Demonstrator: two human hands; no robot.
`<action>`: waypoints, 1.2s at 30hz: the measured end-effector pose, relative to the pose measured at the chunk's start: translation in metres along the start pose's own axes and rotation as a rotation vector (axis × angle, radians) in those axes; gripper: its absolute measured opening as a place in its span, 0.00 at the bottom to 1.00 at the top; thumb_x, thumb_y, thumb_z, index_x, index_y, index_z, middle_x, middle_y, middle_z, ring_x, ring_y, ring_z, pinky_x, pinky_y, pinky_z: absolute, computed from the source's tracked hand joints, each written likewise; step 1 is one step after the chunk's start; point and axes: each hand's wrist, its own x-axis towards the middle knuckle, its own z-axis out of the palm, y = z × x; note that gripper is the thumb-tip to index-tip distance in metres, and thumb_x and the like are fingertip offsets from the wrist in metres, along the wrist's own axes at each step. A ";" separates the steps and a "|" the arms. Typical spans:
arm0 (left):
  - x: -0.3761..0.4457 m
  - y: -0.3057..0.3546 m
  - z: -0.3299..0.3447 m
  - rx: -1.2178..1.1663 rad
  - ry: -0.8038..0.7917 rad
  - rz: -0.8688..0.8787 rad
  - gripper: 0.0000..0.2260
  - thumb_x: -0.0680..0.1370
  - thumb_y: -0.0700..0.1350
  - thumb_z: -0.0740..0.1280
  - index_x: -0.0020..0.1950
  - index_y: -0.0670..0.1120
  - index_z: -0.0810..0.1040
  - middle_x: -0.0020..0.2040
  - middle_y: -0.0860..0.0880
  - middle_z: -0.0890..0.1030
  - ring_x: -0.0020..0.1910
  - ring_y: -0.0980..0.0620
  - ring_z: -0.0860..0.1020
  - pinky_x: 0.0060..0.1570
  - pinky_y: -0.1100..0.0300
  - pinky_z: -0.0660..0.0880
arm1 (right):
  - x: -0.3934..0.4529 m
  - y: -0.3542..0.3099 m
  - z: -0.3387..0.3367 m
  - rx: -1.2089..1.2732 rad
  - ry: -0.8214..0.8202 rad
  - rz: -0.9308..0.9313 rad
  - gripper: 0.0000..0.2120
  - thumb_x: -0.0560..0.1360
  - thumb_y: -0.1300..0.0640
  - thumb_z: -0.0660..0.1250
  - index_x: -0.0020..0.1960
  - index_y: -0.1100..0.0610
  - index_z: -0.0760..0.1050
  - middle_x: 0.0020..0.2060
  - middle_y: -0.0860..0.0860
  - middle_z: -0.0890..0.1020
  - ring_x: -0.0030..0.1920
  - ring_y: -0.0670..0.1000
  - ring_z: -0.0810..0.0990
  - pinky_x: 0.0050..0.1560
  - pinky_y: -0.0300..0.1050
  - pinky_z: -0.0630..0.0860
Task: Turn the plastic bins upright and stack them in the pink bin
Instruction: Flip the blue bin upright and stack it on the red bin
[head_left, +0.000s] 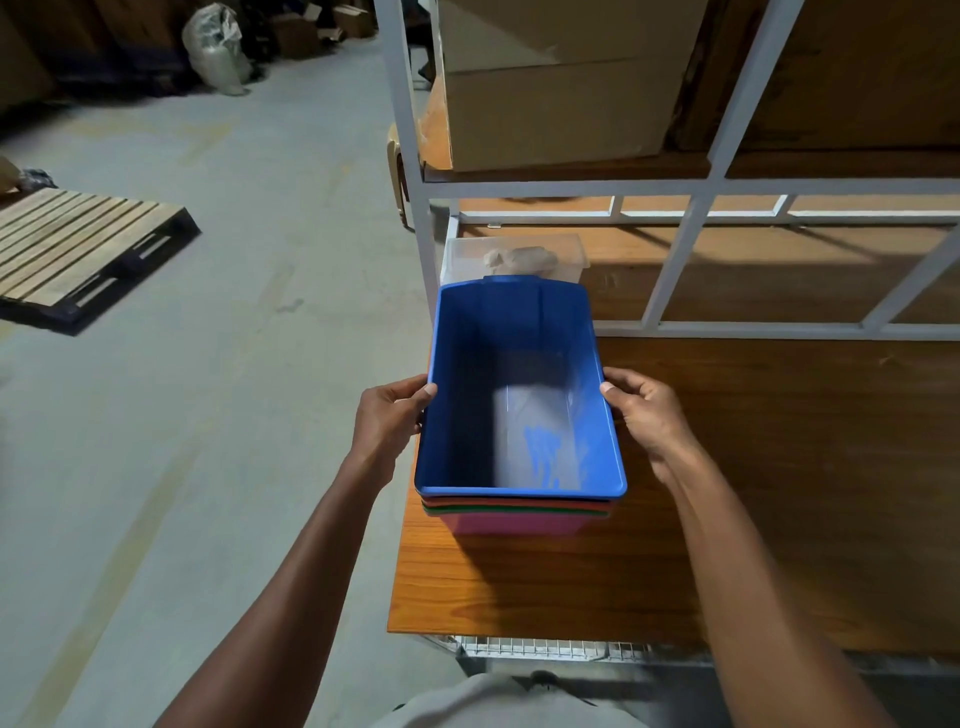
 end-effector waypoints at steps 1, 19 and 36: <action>0.000 -0.001 0.001 0.008 0.001 -0.003 0.15 0.82 0.45 0.71 0.69 0.43 0.83 0.60 0.46 0.87 0.58 0.42 0.85 0.56 0.48 0.83 | 0.000 0.001 0.000 -0.012 0.001 0.001 0.17 0.83 0.58 0.67 0.71 0.55 0.79 0.64 0.51 0.84 0.64 0.52 0.82 0.54 0.43 0.79; -0.023 0.005 0.001 0.039 0.138 0.101 0.12 0.82 0.48 0.71 0.65 0.49 0.84 0.64 0.46 0.84 0.51 0.45 0.83 0.43 0.61 0.79 | -0.019 -0.007 -0.002 -0.045 0.087 -0.047 0.15 0.84 0.57 0.65 0.69 0.51 0.79 0.66 0.50 0.80 0.60 0.50 0.78 0.48 0.40 0.76; -0.052 0.012 0.004 0.016 -0.045 0.181 0.12 0.83 0.52 0.68 0.63 0.50 0.86 0.56 0.50 0.86 0.41 0.55 0.82 0.35 0.68 0.77 | -0.084 0.007 -0.007 -0.038 0.229 -0.086 0.15 0.84 0.55 0.66 0.69 0.49 0.80 0.68 0.49 0.80 0.60 0.50 0.81 0.50 0.42 0.80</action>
